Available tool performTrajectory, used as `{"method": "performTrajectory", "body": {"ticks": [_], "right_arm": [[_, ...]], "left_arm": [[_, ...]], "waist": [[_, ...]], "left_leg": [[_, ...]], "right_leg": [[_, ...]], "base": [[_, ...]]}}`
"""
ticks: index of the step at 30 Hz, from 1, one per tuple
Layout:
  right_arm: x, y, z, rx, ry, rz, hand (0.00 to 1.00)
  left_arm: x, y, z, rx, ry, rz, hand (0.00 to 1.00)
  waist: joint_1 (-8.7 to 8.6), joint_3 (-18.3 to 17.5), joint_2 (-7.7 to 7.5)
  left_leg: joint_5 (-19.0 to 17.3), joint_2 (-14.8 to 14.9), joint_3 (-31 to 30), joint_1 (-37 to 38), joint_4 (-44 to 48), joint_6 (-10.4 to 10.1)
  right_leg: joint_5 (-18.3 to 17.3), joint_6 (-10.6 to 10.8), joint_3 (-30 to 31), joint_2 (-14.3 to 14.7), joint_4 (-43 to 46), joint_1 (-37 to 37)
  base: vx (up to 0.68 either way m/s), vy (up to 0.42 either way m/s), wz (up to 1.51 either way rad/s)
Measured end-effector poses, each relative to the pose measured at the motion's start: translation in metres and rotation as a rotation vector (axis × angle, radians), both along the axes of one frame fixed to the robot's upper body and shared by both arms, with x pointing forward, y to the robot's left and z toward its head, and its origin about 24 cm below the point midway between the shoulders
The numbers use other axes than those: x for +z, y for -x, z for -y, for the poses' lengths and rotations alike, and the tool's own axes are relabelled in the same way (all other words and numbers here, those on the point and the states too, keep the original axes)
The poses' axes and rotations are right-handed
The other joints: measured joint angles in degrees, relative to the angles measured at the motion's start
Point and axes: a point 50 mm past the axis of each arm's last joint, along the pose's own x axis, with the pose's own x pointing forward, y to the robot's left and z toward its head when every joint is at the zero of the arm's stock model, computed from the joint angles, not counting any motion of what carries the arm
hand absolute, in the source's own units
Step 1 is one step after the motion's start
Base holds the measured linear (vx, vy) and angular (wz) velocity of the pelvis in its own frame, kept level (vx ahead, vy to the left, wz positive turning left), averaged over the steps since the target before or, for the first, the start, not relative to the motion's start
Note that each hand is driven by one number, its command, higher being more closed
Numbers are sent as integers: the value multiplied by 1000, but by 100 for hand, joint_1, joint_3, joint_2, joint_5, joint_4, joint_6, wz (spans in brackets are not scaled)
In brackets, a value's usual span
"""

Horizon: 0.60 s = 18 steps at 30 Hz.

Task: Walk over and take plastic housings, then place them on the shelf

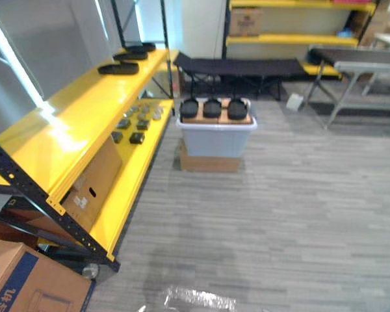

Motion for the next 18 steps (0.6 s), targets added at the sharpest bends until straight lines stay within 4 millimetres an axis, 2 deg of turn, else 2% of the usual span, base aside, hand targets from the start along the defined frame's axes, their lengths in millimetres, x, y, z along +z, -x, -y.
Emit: {"method": "performTrajectory", "body": {"ticks": [3, 12, 18], "right_arm": [[-1, 5, -2, -50, -10, -12, 0], [-1, -14, -16, -91, -67, 48, 0], [-2, -13, -18, -99, -114, 51, 0]], "left_arm": [[-1, 4, -1, 3, 1, -19, 0], [0, 3, -10, -14, 31, -41, 0], [0, 3, -10, -12, 33, -40, 0]], "waist": [[-19, 12, -23], [-68, 135, -218], [-76, 147, -228]], "left_leg": [[256, -19, 29, 374, -505, -9], [255, -33, 210, 520, -517, -10], [270, -72, 190, 525, -523, 9]], "right_leg": [[-1, 1, -5, 48, -62, 158], [-1, 7, 106, 58, -155, 270], [10, 39, 90, 20, -159, 269]], "base": [[84, -14, -4], [17, 12, -7], [-64, 41, 2]]}}
